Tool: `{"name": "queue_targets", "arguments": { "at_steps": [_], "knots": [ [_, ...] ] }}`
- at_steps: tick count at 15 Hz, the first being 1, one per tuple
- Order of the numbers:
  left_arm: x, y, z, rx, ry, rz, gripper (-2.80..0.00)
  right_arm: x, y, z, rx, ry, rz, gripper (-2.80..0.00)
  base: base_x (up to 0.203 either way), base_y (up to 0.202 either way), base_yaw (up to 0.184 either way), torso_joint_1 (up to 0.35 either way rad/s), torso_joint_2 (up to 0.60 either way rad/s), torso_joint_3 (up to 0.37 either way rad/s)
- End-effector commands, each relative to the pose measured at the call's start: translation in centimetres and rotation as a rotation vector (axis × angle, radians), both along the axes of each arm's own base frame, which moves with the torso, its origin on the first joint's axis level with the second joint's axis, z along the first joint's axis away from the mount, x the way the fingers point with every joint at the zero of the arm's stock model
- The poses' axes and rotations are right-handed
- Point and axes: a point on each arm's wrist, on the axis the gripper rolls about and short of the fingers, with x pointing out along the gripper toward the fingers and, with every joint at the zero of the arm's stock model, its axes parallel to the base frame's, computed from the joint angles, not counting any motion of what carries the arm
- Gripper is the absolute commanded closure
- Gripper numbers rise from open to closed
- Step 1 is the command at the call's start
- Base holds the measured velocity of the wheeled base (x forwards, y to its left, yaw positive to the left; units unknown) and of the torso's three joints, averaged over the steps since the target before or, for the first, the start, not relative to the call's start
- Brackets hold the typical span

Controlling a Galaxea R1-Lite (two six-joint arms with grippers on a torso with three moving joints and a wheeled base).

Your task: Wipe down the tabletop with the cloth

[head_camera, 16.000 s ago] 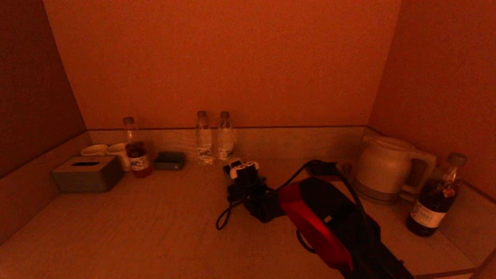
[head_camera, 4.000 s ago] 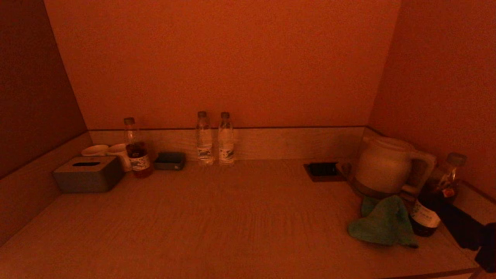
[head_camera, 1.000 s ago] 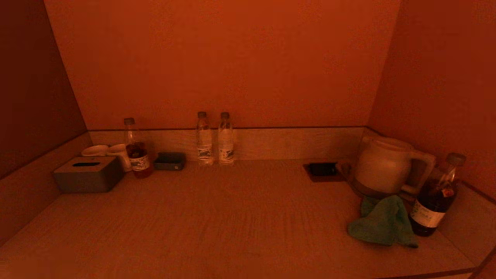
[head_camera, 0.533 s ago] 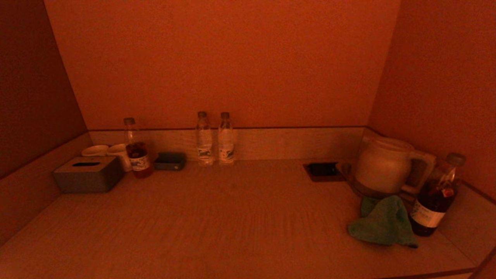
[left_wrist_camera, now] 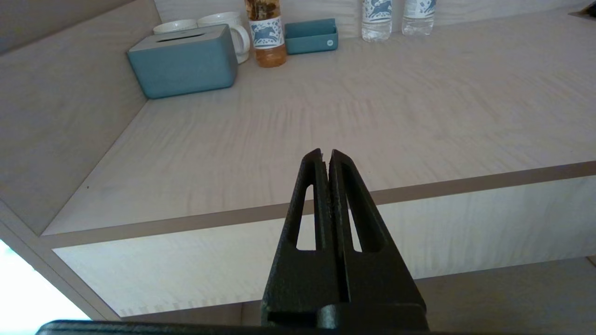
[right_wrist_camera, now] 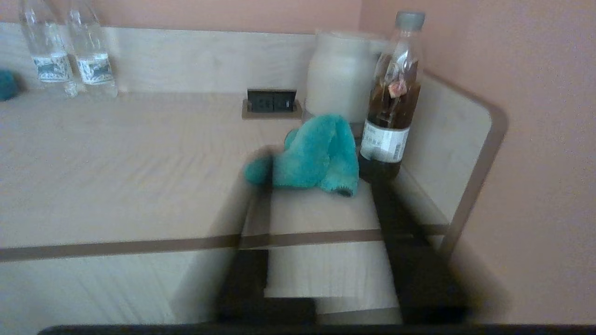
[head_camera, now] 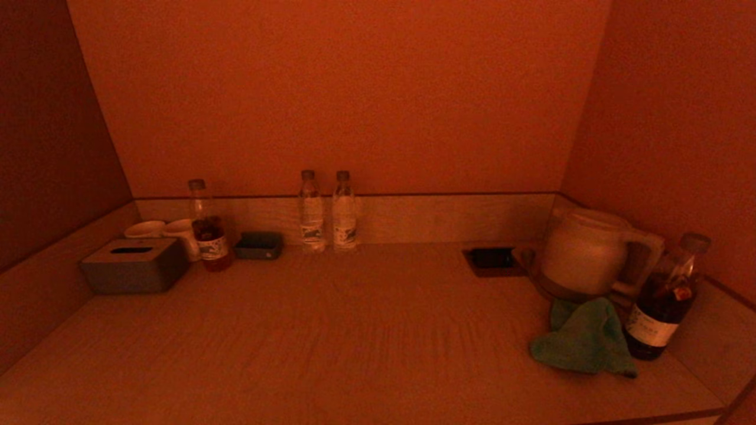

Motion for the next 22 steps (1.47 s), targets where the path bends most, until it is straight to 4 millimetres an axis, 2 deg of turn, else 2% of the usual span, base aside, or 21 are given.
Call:
{"name": "queue_targets", "arguments": {
  "at_steps": [1,3,22],
  "knots": [
    [0.0,0.0,0.0,0.001,0.000,0.000,0.00,0.2,0.0,-0.6,0.000,0.021,-0.001,0.00,0.000,0.000,0.000,0.000,0.00,0.000],
    [0.0,0.0,0.0,0.001,0.000,0.000,0.00,0.5,0.0,-1.2,0.000,0.046,0.001,0.00,0.000,0.000,0.000,0.000,0.00,0.000],
    [0.0,0.0,0.0,0.001,0.000,-0.001,0.00,0.9,0.0,-2.3,0.003,0.086,0.012,0.00,0.000,0.000,0.000,0.000,0.00,0.000]
  ]
}}
